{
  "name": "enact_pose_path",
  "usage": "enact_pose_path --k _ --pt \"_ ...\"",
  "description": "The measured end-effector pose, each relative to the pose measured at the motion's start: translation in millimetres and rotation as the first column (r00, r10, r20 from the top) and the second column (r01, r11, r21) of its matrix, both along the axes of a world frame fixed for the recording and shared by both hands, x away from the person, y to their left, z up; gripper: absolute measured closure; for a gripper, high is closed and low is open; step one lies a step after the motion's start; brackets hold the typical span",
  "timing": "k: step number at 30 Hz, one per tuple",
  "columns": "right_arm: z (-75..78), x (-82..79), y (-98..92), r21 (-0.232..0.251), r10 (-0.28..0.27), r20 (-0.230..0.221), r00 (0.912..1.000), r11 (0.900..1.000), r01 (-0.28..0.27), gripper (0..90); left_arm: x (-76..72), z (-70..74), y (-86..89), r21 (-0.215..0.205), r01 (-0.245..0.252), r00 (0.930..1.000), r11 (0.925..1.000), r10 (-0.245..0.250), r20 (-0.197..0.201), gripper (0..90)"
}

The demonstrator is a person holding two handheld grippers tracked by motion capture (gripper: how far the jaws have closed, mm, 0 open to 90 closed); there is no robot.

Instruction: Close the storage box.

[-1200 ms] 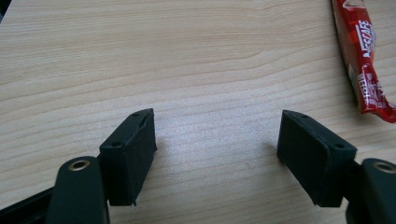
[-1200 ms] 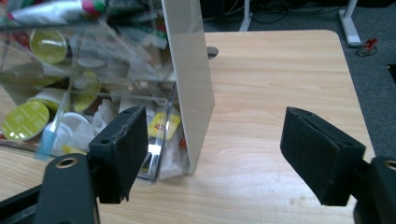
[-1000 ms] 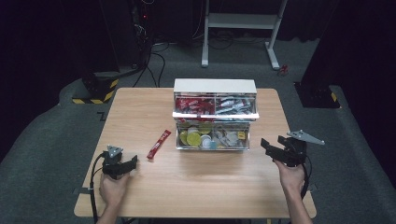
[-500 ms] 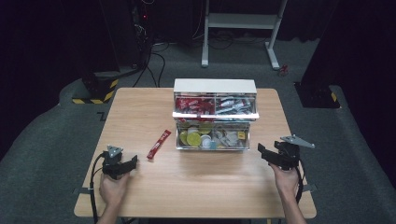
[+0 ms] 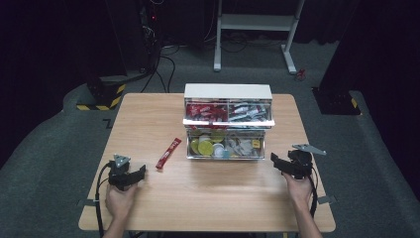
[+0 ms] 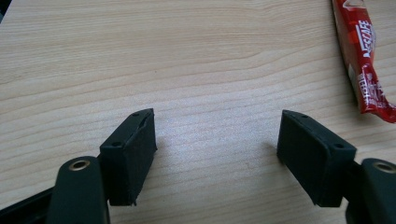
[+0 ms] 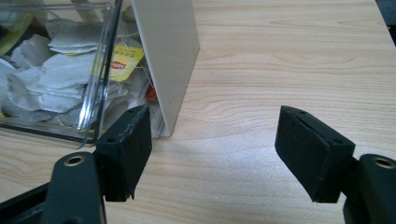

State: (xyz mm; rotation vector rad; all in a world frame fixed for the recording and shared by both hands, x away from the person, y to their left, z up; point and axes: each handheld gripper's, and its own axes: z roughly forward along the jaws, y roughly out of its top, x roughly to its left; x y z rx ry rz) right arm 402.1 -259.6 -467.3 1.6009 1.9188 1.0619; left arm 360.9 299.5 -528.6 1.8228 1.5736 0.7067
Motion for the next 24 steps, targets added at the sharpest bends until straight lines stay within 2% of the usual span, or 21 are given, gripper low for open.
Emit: enact_pose_path --k 9,20,24 --pt "-12.3 5.5 0.3 -0.022 -0.022 -0.034 0.9992 1.000 0.022 27.8 0.0 0.0 0.0 0.000 0.000 1.0000 1.0000 0.000 0.000 28.7" --pt "-21.7 11.0 1.5 -0.044 -0.032 -0.044 0.9985 0.999 0.030 28.0 -0.1 0.0 0.0 0.000 0.000 1.0000 1.0000 0.000 0.000 28.7" --pt "-25.5 12.7 2.6 -0.066 -0.040 -0.051 0.9979 0.997 0.037 27.6 0.0 0.0 0.0 0.000 0.000 1.0000 1.0000 0.000 0.000 28.7"
